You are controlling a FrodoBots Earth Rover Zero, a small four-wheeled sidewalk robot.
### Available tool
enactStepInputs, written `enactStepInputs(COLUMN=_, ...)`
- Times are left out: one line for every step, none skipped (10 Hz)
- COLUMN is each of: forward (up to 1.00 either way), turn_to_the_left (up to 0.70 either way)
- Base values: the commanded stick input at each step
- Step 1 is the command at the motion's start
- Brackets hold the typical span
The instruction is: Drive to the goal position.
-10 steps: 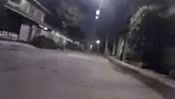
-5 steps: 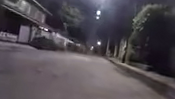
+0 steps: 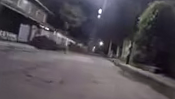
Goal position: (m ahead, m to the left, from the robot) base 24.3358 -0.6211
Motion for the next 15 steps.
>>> enactStepInputs(forward=0.70, turn_to_the_left=-0.35)
enactStepInputs(forward=0.70, turn_to_the_left=-0.35)
enactStepInputs(forward=0.70, turn_to_the_left=-0.35)
enactStepInputs(forward=0.70, turn_to_the_left=-0.35)
enactStepInputs(forward=0.70, turn_to_the_left=-0.35)
enactStepInputs(forward=0.70, turn_to_the_left=-0.35)
enactStepInputs(forward=0.70, turn_to_the_left=-0.16)
enactStepInputs(forward=0.70, turn_to_the_left=0.00)
enactStepInputs(forward=0.70, turn_to_the_left=0.00)
enactStepInputs(forward=0.70, turn_to_the_left=0.00)
enactStepInputs(forward=0.70, turn_to_the_left=0.00)
enactStepInputs(forward=0.70, turn_to_the_left=0.00)
enactStepInputs(forward=0.70, turn_to_the_left=0.00)
enactStepInputs(forward=0.70, turn_to_the_left=0.00)
enactStepInputs(forward=0.70, turn_to_the_left=0.00)
